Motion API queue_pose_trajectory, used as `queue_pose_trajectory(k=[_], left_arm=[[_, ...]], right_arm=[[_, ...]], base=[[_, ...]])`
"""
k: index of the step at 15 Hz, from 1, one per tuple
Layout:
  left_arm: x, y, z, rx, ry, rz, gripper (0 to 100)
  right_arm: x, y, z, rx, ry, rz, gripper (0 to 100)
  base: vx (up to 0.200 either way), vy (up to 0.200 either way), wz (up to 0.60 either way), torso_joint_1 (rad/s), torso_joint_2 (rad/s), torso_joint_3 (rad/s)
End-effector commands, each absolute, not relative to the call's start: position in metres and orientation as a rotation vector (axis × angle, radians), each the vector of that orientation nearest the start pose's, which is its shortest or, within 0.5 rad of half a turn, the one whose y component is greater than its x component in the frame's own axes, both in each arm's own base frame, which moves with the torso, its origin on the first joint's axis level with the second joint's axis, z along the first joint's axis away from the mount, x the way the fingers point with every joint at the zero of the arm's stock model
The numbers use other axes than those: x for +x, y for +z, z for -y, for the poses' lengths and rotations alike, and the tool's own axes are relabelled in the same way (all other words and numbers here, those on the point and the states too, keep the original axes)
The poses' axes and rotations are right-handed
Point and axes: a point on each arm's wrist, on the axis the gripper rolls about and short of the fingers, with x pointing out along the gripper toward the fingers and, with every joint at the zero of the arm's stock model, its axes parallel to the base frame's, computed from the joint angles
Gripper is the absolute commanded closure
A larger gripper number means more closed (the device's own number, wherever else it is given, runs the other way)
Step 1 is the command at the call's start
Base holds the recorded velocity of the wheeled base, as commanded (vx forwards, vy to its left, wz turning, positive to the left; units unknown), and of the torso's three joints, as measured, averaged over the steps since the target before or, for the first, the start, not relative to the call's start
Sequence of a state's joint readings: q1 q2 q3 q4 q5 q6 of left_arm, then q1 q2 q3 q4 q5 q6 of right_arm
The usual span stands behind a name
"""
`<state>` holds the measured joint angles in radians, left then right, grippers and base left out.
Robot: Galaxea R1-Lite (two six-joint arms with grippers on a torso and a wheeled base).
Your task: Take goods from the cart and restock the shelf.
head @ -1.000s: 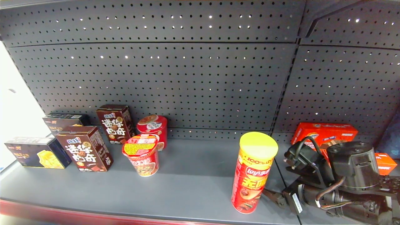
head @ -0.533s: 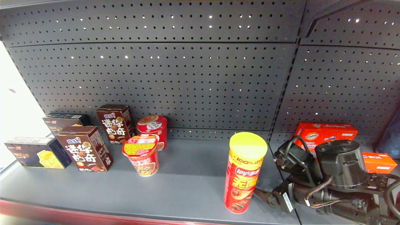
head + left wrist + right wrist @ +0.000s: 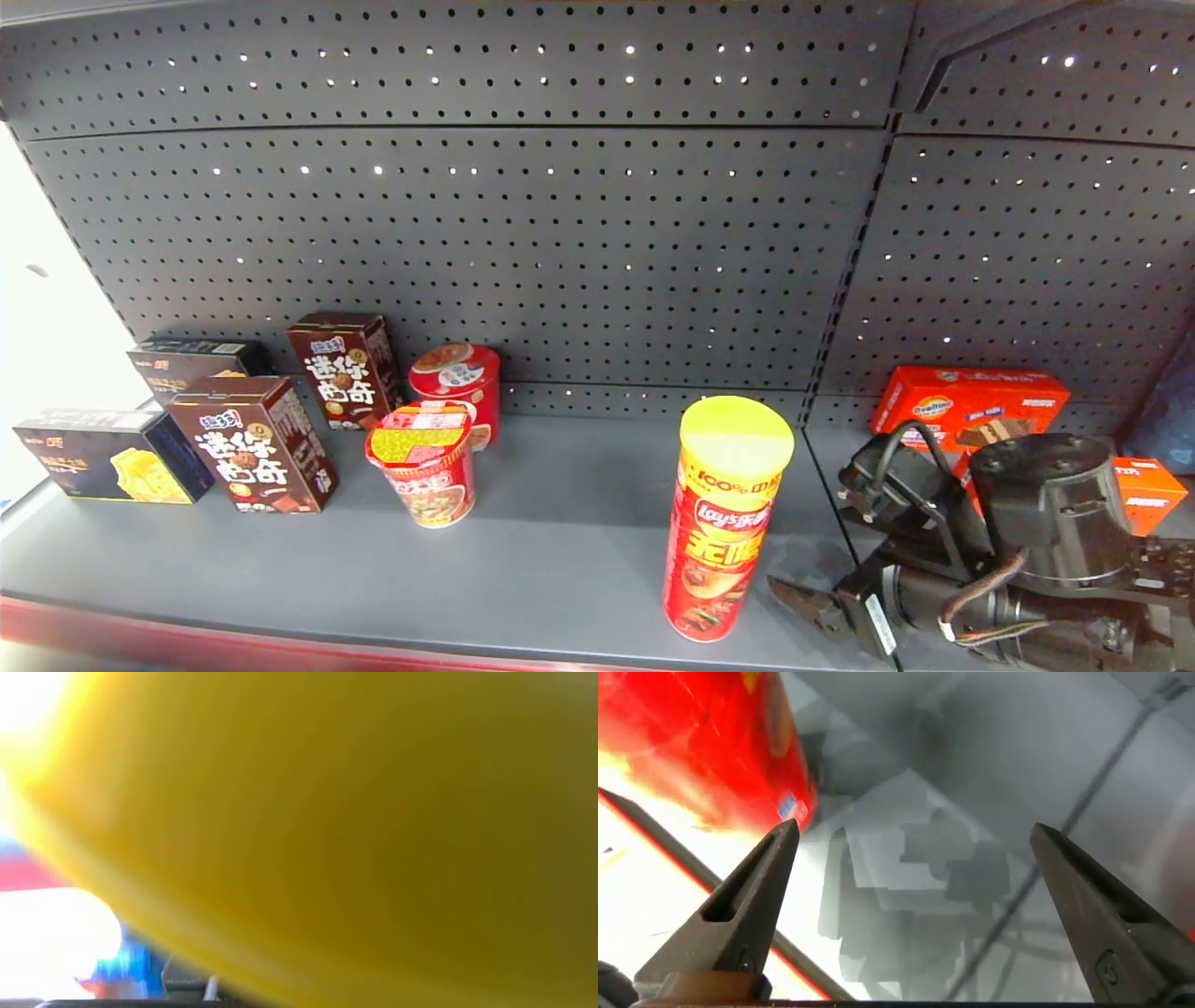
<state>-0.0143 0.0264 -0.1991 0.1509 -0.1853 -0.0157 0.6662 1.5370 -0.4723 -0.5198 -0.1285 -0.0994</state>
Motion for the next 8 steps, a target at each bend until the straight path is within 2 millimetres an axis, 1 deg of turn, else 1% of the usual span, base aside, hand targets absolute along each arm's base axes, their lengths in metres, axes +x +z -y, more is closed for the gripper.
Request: queue_pose_trajectory(k=[1,2,3,4,6,7,8], left_arm=[[-0.035,0.175,0.005,0.011,-0.336,0.03,100],[-0.029,0.186,0.006,0.009,-0.373,0.014,100],[-0.01,0.213,0.008,0.001,-0.442,-0.033,100],[0.012,0.225,0.01,-0.009,-0.482,-0.095,100],[0.052,0.237,0.014,-0.023,-0.586,-0.133,100],[0.073,0.24,0.016,-0.025,-0.616,-0.144,100],[0.088,0.24,0.019,-0.013,-0.641,-0.158,100]], right_arm=[[0.158,0.13,-0.117,-0.291,0.559,-0.479,0],[0.156,0.128,-0.115,-0.291,0.557,-0.487,0],[0.154,0.126,-0.113,-0.293,0.551,-0.491,0],[0.156,0.127,-0.114,-0.29,0.55,-0.482,0],[0.16,0.127,-0.117,-0.291,0.548,-0.473,0],[0.162,0.127,-0.119,-0.289,0.545,-0.467,0],[0.164,0.126,-0.12,-0.287,0.545,-0.461,0]], base=[[0.0,0.0,0.0,0.0,0.0,0.0],[0.0,0.0,0.0,0.0,0.0,0.0],[0.0,0.0,0.0,0.0,0.0,0.0],[0.0,0.0,0.0,0.0,0.0,0.0],[0.0,0.0,0.0,0.0,0.0,0.0],[0.0,0.0,0.0,0.0,0.0,0.0],[0.0,0.0,0.0,0.0,0.0,0.0]])
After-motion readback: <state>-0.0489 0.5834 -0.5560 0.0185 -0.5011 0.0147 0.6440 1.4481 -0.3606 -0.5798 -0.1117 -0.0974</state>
